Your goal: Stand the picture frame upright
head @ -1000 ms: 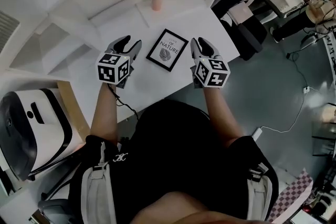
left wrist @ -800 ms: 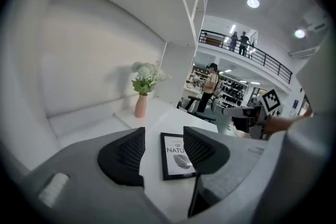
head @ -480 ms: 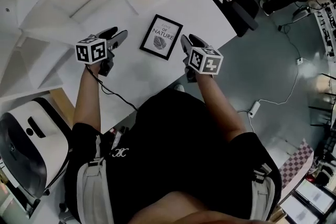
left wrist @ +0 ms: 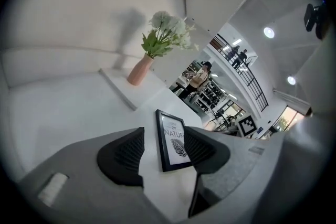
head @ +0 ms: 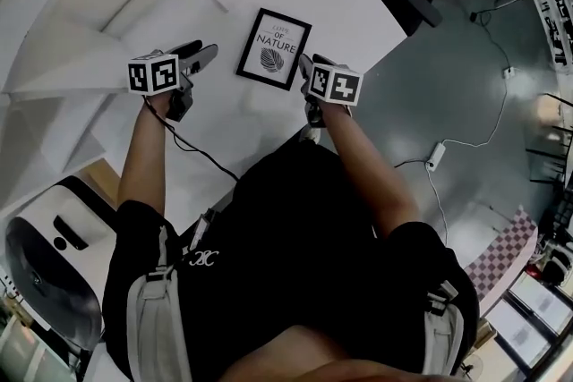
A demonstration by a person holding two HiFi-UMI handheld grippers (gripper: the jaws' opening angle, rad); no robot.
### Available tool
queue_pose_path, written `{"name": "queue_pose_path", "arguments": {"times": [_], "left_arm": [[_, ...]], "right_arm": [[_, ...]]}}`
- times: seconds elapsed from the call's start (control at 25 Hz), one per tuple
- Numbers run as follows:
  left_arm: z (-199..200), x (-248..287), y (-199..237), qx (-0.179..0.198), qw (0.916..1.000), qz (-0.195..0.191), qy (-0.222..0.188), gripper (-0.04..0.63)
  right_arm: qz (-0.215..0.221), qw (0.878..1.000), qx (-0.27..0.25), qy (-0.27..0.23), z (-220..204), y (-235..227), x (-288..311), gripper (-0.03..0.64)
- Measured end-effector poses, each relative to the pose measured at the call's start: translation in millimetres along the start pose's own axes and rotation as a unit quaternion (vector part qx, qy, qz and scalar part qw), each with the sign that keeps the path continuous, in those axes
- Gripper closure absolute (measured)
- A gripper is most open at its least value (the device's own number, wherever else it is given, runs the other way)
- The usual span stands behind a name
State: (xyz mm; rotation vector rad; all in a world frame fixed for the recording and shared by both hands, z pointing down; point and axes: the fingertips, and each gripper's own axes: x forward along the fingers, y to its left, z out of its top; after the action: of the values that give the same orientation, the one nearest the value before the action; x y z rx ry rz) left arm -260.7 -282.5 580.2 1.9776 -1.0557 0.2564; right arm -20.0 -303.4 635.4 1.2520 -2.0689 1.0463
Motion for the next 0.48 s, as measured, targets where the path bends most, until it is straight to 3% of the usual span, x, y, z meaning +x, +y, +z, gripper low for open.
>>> {"name": "queue_pose_path", "arguments": {"times": [0.16, 0.48], "left_arm": [[-6, 12, 8, -0.035, 0.9992, -0.019, 0.001, 0.364], [-3, 37, 25, -0.050, 0.9984, -0.027, 0.003, 0.364]], "right_arm": [[-0.013, 0.999, 0.028, 0.017, -14, -7, 17, 0.494], [-0.028, 0.995, 0.091, 0.042, -17, -18, 53, 0.494]]}}
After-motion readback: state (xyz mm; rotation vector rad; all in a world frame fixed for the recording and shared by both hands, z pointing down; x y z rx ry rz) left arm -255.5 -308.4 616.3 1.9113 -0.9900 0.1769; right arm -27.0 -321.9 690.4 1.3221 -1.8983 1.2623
